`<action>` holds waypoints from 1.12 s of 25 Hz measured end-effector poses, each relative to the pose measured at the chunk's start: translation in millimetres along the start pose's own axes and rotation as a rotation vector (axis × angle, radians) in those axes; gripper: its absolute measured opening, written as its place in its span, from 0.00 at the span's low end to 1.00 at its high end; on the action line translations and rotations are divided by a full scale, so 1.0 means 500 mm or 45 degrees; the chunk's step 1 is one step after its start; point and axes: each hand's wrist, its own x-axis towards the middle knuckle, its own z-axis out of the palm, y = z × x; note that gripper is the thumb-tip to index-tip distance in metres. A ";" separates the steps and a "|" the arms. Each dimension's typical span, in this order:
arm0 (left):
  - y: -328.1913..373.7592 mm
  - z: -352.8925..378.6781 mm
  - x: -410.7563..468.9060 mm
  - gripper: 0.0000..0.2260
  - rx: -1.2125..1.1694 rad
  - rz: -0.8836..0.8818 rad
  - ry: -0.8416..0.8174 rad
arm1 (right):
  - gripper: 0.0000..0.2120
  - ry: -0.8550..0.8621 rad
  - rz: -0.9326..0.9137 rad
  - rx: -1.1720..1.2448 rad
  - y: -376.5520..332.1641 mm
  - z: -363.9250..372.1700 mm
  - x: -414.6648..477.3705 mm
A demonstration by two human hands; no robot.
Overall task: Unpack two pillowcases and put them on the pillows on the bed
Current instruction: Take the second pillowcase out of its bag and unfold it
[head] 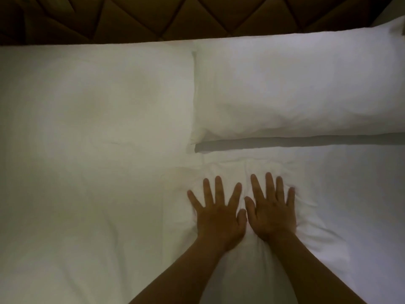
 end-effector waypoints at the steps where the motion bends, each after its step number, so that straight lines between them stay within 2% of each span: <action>1: 0.001 0.000 0.000 0.30 -0.003 -0.004 -0.015 | 0.33 -0.017 -0.008 0.018 0.004 0.002 0.001; 9: 0.021 0.024 0.027 0.32 0.162 -0.008 -0.073 | 0.31 0.134 -0.042 0.199 0.021 0.011 0.010; 19: 0.025 0.022 0.055 0.32 0.255 -0.067 -0.253 | 0.33 0.041 -0.096 0.337 0.017 0.026 0.038; 22: 0.031 0.016 0.058 0.31 0.284 -0.098 -0.255 | 0.34 -0.013 -0.119 0.341 0.021 0.029 0.041; 28: 0.036 0.020 0.049 0.31 0.331 -0.100 -0.227 | 0.34 0.041 -0.128 0.383 0.022 0.021 0.031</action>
